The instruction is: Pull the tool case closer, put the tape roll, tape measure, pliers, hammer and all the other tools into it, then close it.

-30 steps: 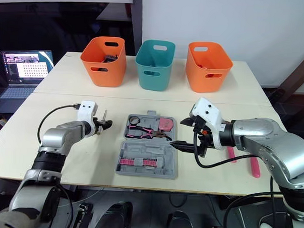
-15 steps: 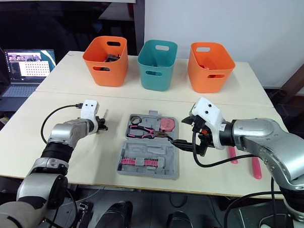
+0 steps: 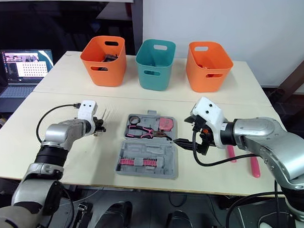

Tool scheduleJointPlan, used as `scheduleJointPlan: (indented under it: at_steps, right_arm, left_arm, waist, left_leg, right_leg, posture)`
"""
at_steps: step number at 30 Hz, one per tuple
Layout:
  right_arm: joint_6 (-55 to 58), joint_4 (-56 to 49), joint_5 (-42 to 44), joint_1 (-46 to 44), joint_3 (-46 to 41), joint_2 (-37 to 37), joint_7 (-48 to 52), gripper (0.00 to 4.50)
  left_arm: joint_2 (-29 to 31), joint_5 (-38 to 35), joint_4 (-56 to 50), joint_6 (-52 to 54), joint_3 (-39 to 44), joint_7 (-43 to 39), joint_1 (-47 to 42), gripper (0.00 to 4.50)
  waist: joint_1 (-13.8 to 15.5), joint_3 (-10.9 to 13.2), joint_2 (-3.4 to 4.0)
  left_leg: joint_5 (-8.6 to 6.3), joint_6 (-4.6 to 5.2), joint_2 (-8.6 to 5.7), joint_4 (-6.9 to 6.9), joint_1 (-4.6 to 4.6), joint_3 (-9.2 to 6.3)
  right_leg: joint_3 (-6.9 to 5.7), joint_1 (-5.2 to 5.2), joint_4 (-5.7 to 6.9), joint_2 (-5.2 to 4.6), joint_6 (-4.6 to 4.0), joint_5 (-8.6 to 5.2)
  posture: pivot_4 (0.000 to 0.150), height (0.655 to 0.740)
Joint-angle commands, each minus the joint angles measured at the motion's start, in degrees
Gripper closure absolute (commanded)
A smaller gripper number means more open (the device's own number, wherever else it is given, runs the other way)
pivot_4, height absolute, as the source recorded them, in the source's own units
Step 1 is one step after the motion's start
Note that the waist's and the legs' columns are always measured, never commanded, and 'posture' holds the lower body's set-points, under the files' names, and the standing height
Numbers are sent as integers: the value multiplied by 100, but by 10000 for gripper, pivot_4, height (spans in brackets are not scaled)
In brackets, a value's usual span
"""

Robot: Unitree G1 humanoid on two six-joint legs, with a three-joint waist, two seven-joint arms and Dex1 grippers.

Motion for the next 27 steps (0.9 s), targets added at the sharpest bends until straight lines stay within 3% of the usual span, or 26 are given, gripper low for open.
scheduleJointPlan:
  at_steps: [1,3,7,14,20,27]
  right_arm:
    - [-64,-40,-44,-163,-38,29,1,0]
    - [-40,-59,-20,-137,-60,6,15,0]
    - [83,-145,27,-31,-117,-59,-18,0]
    - [331,-486,49,144,-199,78,-396,0]
    - [243,-906,-347,527,-218,97,-920,0]
    - [557,-1345,-295,832,-347,208,-1230,0]
  left_arm:
    - [638,396,-609,-1156,-806,-1249,25,44986]
    - [1023,189,-733,-1397,-1006,-2275,-60,44990]
    - [1438,153,-758,-1407,-1278,-3407,-525,44993]
    - [2084,156,-1227,-46,-2586,-5667,-1588,44995]
    - [1718,764,-938,633,-4263,-6977,-3041,44997]
    - [1203,969,-965,336,-4965,-7462,-3618,44997]
  waist:
    - [2,1,0]
    - [5,2,1]
    - [13,12,0]
    - [-3,30,-8]
    - [5,36,-10]
    - [-33,37,-7]
  left_leg:
    - [0,-1,0,-1,-1,1]
    - [0,-3,0,-3,-2,1]
    - [-1,-3,1,-5,-9,1]
    - [0,-2,1,-9,-18,2]
    - [1,1,1,-2,-38,-4]
    - [4,6,3,5,-90,-3]
  right_leg:
    - [0,-1,-1,0,-1,0]
    - [1,-2,-4,-1,-3,-1]
    - [0,-4,-12,-1,-5,-2]
    - [1,-10,-16,-1,-3,-2]
    - [-1,-30,1,2,-1,-5]
    - [12,-90,24,7,3,-4]
  posture:
    - [1500,7400]
    - [1500,7400]
    - [1500,7400]
    - [1500,7400]
    - [1500,7400]
    - [1500,7400]
